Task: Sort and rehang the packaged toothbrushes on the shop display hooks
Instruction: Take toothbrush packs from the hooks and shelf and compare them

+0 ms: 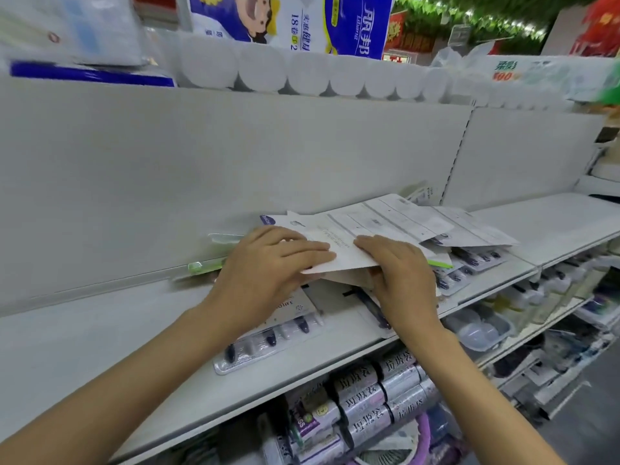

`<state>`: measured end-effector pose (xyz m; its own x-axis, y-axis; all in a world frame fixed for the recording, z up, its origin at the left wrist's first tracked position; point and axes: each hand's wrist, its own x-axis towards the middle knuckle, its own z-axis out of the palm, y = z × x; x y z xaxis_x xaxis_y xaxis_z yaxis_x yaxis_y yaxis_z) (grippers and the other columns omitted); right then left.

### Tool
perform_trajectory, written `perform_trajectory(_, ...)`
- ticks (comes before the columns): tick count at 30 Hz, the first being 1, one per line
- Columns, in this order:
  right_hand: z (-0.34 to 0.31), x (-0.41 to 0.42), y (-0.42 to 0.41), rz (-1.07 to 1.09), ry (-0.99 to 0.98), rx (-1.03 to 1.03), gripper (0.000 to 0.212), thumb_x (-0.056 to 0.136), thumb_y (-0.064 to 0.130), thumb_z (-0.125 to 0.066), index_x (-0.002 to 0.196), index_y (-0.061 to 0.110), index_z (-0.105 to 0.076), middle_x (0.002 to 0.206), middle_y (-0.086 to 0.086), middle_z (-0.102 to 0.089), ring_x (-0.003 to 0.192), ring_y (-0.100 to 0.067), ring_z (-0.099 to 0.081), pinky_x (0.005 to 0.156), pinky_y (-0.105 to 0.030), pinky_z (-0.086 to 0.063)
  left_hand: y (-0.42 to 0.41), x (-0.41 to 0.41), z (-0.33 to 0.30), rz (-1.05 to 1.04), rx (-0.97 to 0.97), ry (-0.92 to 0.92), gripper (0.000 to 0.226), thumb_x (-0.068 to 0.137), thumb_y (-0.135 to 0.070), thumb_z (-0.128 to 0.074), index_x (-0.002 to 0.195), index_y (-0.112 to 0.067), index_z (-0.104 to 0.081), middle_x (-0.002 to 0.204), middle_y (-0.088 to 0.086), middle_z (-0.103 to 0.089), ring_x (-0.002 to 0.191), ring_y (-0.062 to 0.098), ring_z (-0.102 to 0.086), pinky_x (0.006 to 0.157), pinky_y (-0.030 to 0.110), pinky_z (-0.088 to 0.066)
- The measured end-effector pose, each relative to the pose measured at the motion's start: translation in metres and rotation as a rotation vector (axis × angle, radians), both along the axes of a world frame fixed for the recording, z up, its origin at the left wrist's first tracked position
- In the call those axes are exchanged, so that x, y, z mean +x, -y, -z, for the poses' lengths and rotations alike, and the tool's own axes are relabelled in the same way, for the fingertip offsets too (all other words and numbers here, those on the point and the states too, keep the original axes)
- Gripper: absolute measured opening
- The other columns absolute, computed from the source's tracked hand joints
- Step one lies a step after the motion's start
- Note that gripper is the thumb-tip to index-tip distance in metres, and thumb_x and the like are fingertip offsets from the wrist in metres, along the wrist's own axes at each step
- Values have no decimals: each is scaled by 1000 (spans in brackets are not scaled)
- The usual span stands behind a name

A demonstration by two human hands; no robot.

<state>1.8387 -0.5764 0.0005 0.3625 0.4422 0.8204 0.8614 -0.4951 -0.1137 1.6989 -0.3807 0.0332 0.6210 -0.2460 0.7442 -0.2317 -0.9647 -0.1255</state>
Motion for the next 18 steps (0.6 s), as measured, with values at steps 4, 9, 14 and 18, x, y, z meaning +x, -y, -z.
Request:
perform_trajectory(4,-14,-14,-9,-125,-188,171,43,86,-6,-64,119,21,-69,104,5,-75,95,-19,-68,76,-32,-51,-13,-26,-6,-146,-319,50,89,84,-53,-70,156,-19,-29,162,-8,-27,148,16,-27,121,41,-27)
perform_trajectory(9,-39,-52,-21,-554,-539,396,21,95,13,-67,113,24,-65,97,23,-72,93,4,-66,72,-16,-49,-23,-51,-1,-135,-958,-32,114,70,-51,-79,157,-38,-8,162,-21,-21,145,2,-28,119,35,-30)
perform_trajectory(14,-36,-79,-29,-767,-674,298,22,93,21,-68,115,21,-66,103,13,-74,99,-7,-69,81,-24,-53,-17,-65,10,-84,-1220,-50,72,68,-38,-82,130,-35,-47,118,-9,-68,118,9,-61,98,23,-49)
perform_trajectory(18,-34,-85,-26,-777,-753,281,20,93,26,-69,111,20,-63,100,6,-71,96,-15,-69,81,-42,-57,-15,-78,15,43,-1299,-28,49,67,-26,-80,113,-23,-61,100,3,-77,94,16,-74,86,29,-59)
